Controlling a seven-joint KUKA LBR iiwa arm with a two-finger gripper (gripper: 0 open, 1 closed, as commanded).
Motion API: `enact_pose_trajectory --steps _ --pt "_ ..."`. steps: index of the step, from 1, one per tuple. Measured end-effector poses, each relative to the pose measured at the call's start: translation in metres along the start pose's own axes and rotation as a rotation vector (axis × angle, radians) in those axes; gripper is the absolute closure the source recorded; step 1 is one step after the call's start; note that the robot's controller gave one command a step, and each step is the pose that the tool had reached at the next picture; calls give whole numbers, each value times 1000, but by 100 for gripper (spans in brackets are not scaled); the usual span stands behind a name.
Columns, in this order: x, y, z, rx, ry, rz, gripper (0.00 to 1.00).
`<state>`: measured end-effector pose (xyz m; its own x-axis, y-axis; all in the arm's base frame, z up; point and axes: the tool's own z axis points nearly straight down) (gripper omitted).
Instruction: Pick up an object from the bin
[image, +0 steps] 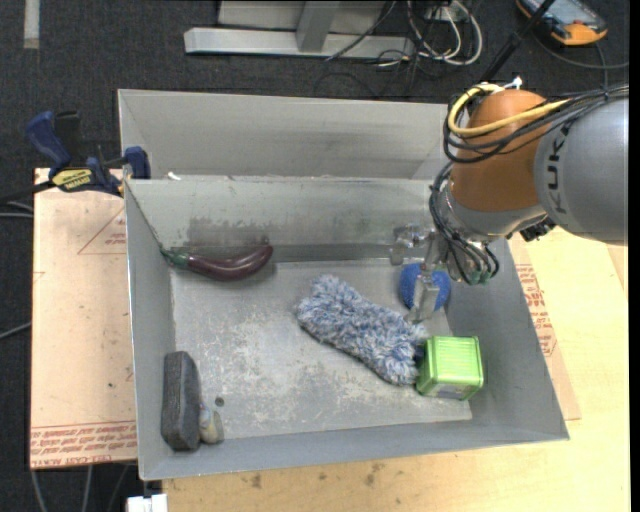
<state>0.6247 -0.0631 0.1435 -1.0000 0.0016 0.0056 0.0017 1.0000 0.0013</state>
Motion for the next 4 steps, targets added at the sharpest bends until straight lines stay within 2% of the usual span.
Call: enact_pose_trajectory --steps 1,2,3,4 --pt "-2 0 -5 1 -7 -1 0" --pt "12 15 31 2 -13 -67 0" --pt "-3 56 69 1 -12 41 100" --pt "-3 56 69 1 -12 40 100"
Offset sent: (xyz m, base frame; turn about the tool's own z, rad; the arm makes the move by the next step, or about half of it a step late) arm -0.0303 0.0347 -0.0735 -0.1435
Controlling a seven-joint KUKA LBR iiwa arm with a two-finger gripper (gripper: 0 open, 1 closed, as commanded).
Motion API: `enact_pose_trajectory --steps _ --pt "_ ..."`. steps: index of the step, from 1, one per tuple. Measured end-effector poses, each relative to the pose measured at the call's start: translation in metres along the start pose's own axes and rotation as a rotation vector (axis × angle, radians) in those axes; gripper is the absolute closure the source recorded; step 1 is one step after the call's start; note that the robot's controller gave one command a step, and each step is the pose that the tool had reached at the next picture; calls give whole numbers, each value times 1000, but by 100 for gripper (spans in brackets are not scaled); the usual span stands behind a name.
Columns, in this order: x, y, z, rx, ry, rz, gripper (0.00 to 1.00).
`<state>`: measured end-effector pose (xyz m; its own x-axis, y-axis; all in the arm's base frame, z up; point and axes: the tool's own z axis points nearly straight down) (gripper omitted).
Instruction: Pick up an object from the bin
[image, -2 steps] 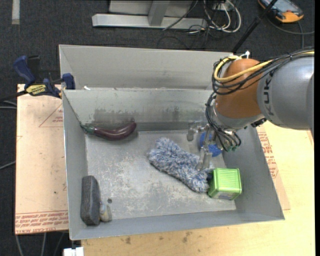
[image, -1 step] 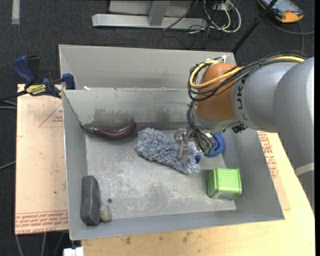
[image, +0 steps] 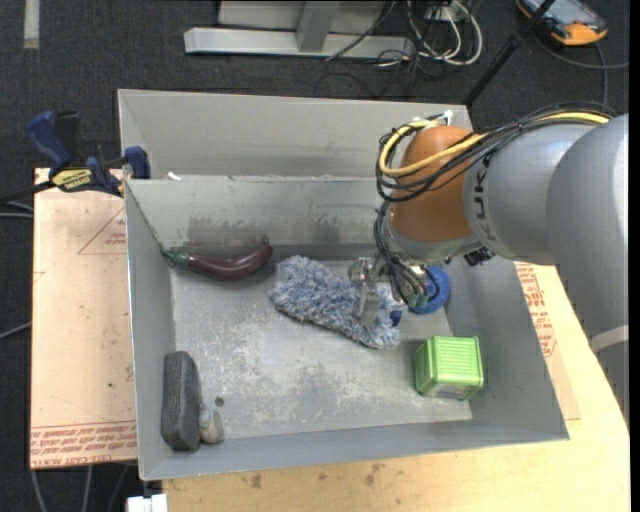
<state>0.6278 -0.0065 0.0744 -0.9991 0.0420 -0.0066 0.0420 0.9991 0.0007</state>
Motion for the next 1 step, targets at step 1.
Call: enact_pose_trajectory --steps 1 --pt "-12 -10 -111 0 3 -9 100"
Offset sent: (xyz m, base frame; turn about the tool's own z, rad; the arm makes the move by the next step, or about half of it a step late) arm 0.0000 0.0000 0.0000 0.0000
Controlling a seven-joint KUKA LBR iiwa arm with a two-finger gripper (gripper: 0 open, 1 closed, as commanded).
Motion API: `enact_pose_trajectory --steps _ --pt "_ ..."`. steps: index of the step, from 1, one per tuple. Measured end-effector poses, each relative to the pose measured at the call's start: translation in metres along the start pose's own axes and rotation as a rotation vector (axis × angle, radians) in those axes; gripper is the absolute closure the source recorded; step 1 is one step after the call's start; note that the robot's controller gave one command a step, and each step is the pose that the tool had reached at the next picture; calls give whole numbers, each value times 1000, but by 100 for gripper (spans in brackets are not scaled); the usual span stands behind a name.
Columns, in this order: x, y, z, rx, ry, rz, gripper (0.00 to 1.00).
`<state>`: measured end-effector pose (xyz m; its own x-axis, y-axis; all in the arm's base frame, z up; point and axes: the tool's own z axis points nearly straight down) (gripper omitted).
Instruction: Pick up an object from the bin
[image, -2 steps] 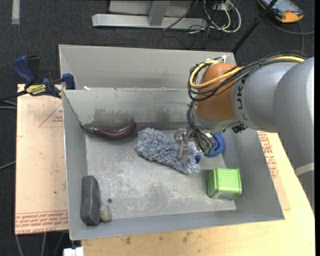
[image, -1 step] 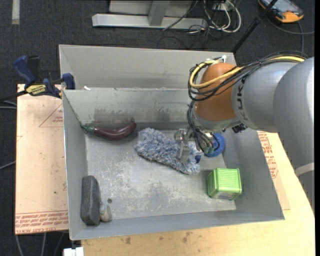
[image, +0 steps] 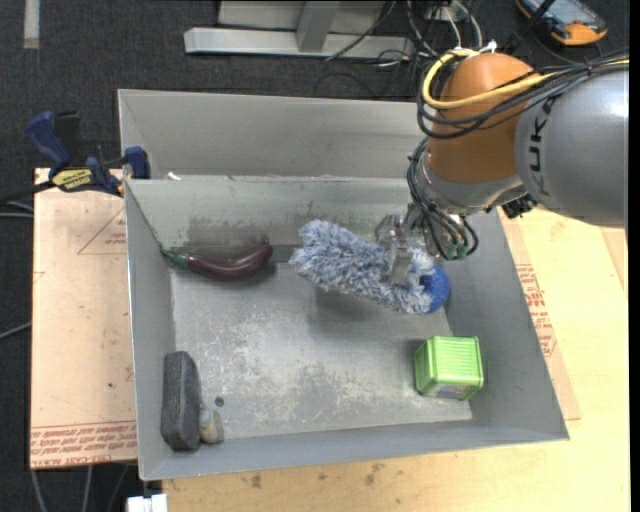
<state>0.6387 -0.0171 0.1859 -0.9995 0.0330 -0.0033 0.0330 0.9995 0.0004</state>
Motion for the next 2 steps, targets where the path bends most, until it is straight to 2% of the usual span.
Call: enact_pose_trajectory --steps 1,2 --pt "0 0 0 0 0 -1 100" --pt "-5 13 -89 0 0 10 100"
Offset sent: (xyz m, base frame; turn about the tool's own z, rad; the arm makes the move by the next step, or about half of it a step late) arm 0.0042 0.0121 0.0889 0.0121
